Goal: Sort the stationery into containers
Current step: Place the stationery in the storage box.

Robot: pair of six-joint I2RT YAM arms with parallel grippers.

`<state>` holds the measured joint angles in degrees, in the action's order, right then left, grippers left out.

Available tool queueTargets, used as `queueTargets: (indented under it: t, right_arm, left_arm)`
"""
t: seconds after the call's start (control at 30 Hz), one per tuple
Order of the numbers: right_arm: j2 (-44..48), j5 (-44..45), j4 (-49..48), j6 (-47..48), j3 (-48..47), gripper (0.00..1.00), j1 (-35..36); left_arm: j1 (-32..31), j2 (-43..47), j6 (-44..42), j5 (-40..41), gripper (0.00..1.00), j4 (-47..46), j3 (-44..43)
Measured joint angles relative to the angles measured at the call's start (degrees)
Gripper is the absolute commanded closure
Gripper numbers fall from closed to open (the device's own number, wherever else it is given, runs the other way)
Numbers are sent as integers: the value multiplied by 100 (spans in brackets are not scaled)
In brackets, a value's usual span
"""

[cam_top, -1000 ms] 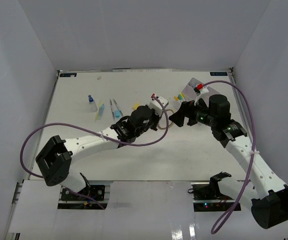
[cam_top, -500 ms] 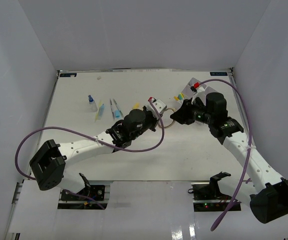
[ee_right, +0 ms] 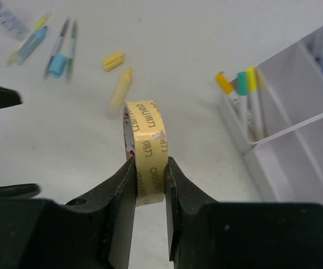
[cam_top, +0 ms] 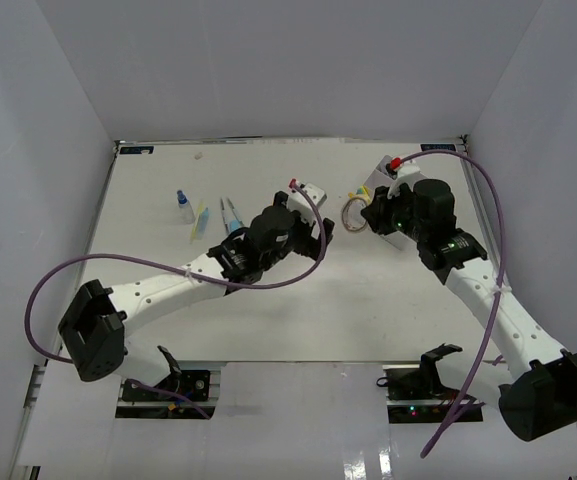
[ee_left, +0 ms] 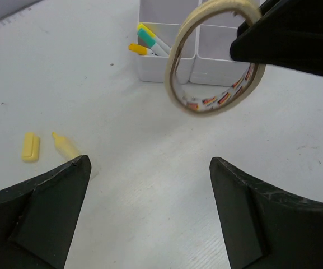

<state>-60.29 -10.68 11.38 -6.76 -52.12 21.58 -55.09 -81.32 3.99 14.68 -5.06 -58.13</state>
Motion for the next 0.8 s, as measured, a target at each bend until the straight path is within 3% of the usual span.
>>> queueTargets:
  t: [0.1, 0.17, 0.4, 0.57, 0.8]
  right_arm:
    - [-262, 761, -415, 575, -127, 92, -50]
    - [-501, 1060, -820, 907, -140, 92, -116]
    - [-1458, 1342, -1893, 2151, -313, 92, -398]
    - [-1950, 962, -2312, 2717, -695, 92, -782]
    - [-2712, 514, -2590, 3110, -1425, 92, -1060]
  left_arm:
    - [376, 52, 378, -251, 2, 669, -317]
    - [953, 149, 658, -634, 2, 1137, -452]
    - [2938, 603, 1237, -1565, 2, 2124, -258]
    - [3532, 973, 1429, -1976, 2, 2232, 605]
    - [3703, 872, 1456, -1891, 2, 2518, 719]
